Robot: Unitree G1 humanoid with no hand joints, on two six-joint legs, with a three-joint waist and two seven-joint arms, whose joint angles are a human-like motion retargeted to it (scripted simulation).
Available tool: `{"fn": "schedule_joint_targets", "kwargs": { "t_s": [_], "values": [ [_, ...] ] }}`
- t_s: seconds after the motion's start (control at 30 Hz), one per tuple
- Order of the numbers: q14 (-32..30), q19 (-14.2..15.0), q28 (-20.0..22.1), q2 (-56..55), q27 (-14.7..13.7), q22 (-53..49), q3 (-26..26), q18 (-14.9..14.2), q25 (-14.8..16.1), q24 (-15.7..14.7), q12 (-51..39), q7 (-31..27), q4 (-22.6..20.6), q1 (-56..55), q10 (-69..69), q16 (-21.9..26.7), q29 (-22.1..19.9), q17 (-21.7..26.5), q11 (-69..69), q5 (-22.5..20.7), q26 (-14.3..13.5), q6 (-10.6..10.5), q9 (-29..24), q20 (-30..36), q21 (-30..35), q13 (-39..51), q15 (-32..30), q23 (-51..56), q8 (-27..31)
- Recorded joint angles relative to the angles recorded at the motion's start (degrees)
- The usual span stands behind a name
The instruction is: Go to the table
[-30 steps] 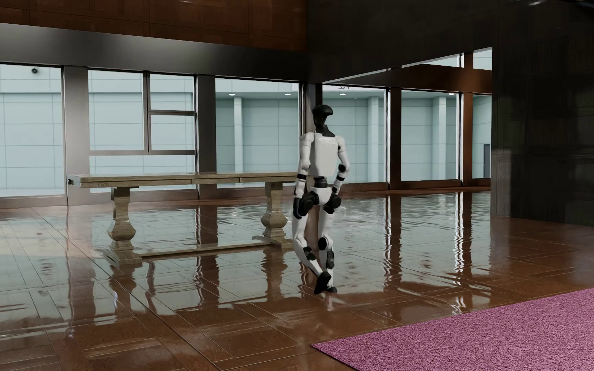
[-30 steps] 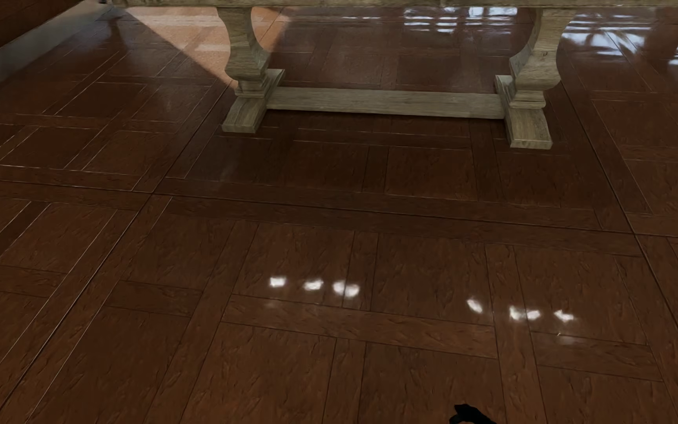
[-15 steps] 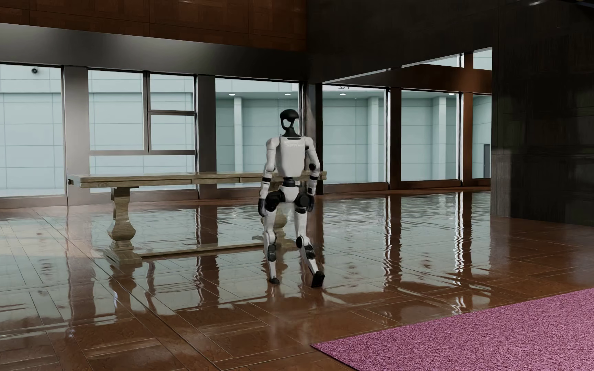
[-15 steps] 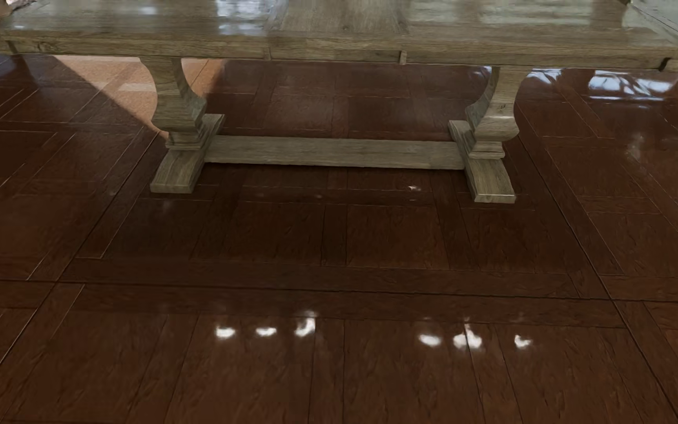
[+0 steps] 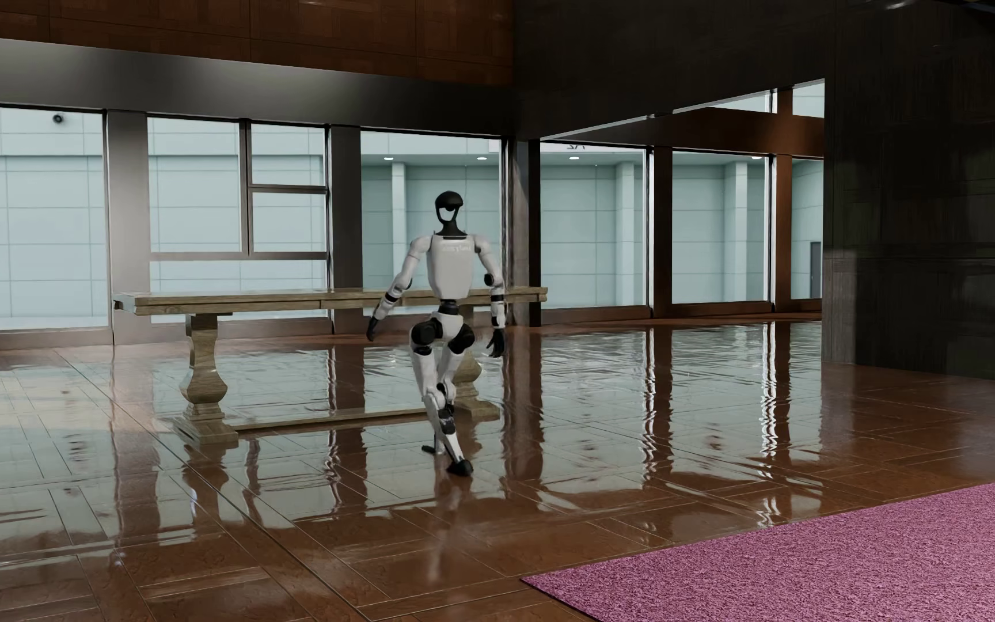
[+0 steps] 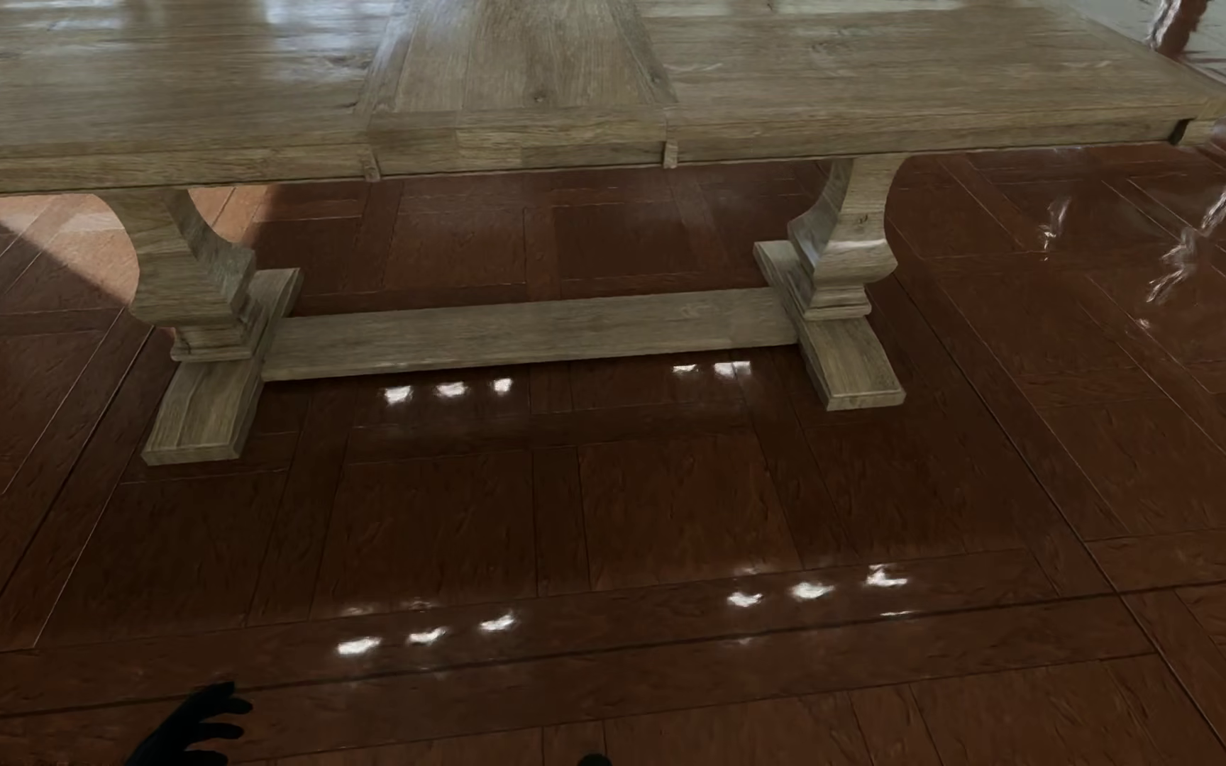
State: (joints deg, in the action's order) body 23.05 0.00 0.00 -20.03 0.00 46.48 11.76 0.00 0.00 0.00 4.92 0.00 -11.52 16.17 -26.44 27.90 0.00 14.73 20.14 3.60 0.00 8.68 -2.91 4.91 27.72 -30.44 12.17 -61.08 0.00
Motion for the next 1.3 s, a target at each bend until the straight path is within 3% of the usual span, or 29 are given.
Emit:
{"fn": "schedule_joint_targets", "kwargs": {
  "t_s": [0.07, 0.1, 0.17, 0.23, 0.27, 0.3, 0.37, 0.43, 0.57, 0.7, 0.83, 1.0, 1.07, 1.3],
  "values": [
    [-0.66, 0.00, 0.00, 0.29, 0.00, 2.65, -0.67, 0.00, 0.00, 0.00, 1.43, 0.00, 1.00, 1.87, -0.89, -2.78, 0.00, -0.55, -0.55, -0.23, 0.00, -1.31, -0.15, 0.85, 3.55, 3.34, -2.59, -1.62, 0.00],
    [-3.25, 0.00, 0.00, -0.35, 0.00, 4.58, -1.40, 0.00, 0.00, 0.00, 2.82, 0.00, 1.89, 2.04, -1.47, -4.17, 0.00, -0.50, -0.19, -1.34, 0.00, -2.50, 0.26, 2.20, 4.75, 5.42, -8.63, -2.62, 0.00],
    [-13.49, 0.00, 0.00, -1.29, 0.00, 9.85, -4.71, 0.00, 0.00, 0.00, 6.83, 0.00, 4.38, 0.77, -5.16, -6.72, 0.00, 0.44, 3.17, -5.42, 0.00, -6.08, 1.06, 6.42, 5.00, 10.09, -17.24, -4.16, 0.00],
    [-26.84, 0.00, 0.00, 1.01, 0.00, 15.55, -8.91, 0.00, 0.00, 0.00, 11.75, 0.00, 6.74, -3.52, -15.70, -8.42, 0.00, 2.47, 4.51, -7.54, 0.00, -8.50, 1.52, 11.86, 2.64, 14.73, -15.69, -2.56, 0.00],
    [-29.79, 0.00, 0.00, 2.91, 0.00, 17.59, -10.78, 0.00, 0.00, 0.00, 14.04, 0.00, 7.96, -7.03, -22.44, -8.87, 0.00, 3.74, 4.20, -7.78, 0.00, -9.25, 1.56, 14.48, 0.29, 16.90, -13.44, -0.29, 0.00],
    [-28.29, 0.00, 0.00, 4.80, 0.00, 18.96, -12.45, 0.00, 0.00, 0.00, 16.15, 0.00, 8.91, -10.95, -28.69, -9.28, 0.00, 5.06, 3.90, -8.14, 0.00, -10.01, 1.53, 16.38, -2.88, 18.92, -11.27, 2.51, 0.00],
    [-18.85, 0.00, 0.00, 8.29, 0.00, 20.35, -15.38, 0.00, 0.00, 0.00, 19.50, 0.00, 9.18, -18.14, -37.21, -10.05, 0.00, 7.51, 3.49, -8.83, 0.00, -10.90, 1.15, 18.24, -9.87, 22.84, -8.42, 7.96, 0.00],
    [-11.13, 0.00, 0.00, 11.86, 0.00, 20.24, -17.75, 0.00, 0.00, 0.00, 21.28, 0.00, 8.60, -23.36, -38.66, -10.43, 0.00, 9.21, 3.16, -8.82, 0.00, -11.14, 0.15, 18.33, -16.24, 26.61, -6.18, 12.06, 0.00],
    [-9.13, 0.00, 0.00, 16.55, 0.00, 17.64, -20.91, 0.00, 0.00, 0.00, 20.74, 0.00, 7.60, -26.07, -20.12, -10.46, 0.00, 9.95, 2.76, -8.31, 0.00, -10.17, -1.03, 16.29, -22.55, 31.07, -2.72, 18.67, 0.00],
    [-18.34, 0.00, 0.00, 18.21, 0.00, 15.27, -19.90, 0.00, 0.00, 0.00, 15.50, 0.00, 6.92, -22.49, -3.97, -10.27, 0.00, 7.45, 2.82, -7.89, 0.00, -8.89, -0.47, 16.43, -19.14, 31.65, -0.53, 20.86, 0.00],
    [-17.82, 0.00, 0.00, 20.00, 0.00, 9.80, -16.94, 0.00, 0.00, 0.00, 8.24, 0.00, 6.77, -18.48, -0.32, -9.06, 0.00, 3.78, 2.00, -6.94, 0.00, -7.82, 0.07, 13.91, -10.97, 28.55, 0.95, 12.23, 0.00],
    [-17.86, 0.00, 0.00, 22.86, 0.00, 6.41, -13.91, 0.00, 0.00, 0.00, -0.46, 0.00, 7.25, -14.10, 3.77, -7.90, 0.00, 2.12, 1.29, -7.18, 0.00, -8.55, 0.53, 12.87, 1.75, 22.04, 3.02, -3.77, 0.00],
    [-17.67, 0.00, 0.00, 24.22, 0.00, 5.12, -13.15, 0.00, 0.00, 0.00, -1.58, 0.00, 6.99, -13.38, 3.80, -7.67, 0.00, 1.95, 1.62, -6.78, 0.00, -8.53, 0.73, 12.27, 2.18, 18.66, 3.47, -6.81, 0.00],
    [-14.74, 0.00, 0.00, 25.62, 0.00, 8.88, -11.81, 0.00, 0.00, 0.00, 2.96, 0.00, 6.22, -10.76, 4.08, -8.02, 0.00, 2.33, 0.74, -6.31, 0.00, -8.52, 1.87, 14.07, -5.94, 14.27, 3.90, -6.59, 0.00]
  ]
}}
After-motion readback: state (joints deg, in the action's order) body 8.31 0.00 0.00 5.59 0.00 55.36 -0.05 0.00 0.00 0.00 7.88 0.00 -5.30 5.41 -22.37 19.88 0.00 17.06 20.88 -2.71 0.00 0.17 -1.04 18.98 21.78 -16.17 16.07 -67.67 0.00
